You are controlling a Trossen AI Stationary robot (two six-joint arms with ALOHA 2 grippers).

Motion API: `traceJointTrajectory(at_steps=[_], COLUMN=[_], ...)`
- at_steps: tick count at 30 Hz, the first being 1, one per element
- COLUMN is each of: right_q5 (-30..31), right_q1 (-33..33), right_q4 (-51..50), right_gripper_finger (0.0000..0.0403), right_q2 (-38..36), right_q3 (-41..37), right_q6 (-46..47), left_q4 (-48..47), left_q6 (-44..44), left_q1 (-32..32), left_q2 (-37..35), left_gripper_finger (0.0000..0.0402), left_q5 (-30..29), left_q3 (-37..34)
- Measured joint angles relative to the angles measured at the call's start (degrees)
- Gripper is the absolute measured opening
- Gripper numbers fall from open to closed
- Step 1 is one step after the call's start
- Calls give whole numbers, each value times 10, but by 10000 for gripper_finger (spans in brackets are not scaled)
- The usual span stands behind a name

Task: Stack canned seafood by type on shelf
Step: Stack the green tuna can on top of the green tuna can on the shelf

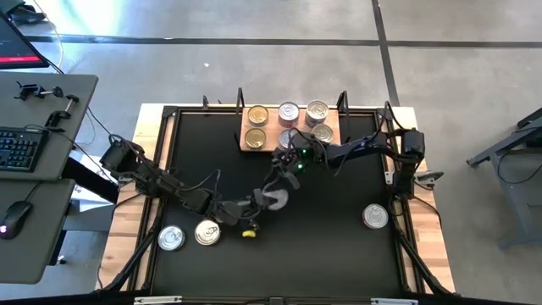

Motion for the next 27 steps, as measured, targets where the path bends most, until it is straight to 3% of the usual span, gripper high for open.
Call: traceJointTrajectory(at_steps=[3,6,9,12,15,19,21,27], right_q5=[9,13,26,73,163,362,452,670], right_q1=[-18,-37,-49,-47,-22,51,96,223], right_q4=[6,6,5,-19,-71,-140,-154,-130], right_gripper_finger=[284,298,301,303,303,303,304,304], right_q2=[-1,-8,-35,-80,-146,-228,-251,-259], right_q3=[0,0,-3,-29,-77,-162,-205,-289], right_q6=[1,-1,-27,-58,-109,-151,-142,-59], left_q4=[-20,-36,-49,-79,-99,-125,-162,-319], left_q6=[-110,-200,-276,-326,-364,-411,-420,-432], left_q1=[-11,-28,-55,-87,-111,-88,-53,110], left_q2=[2,2,2,-13,-38,-87,-108,-102], left_gripper_finger=[119,119,119,119,119,119,119,119], left_q5=[15,7,-66,-189,-289,-370,-352,-180], left_q3=[-1,-1,-1,-1,-1,16,40,168])
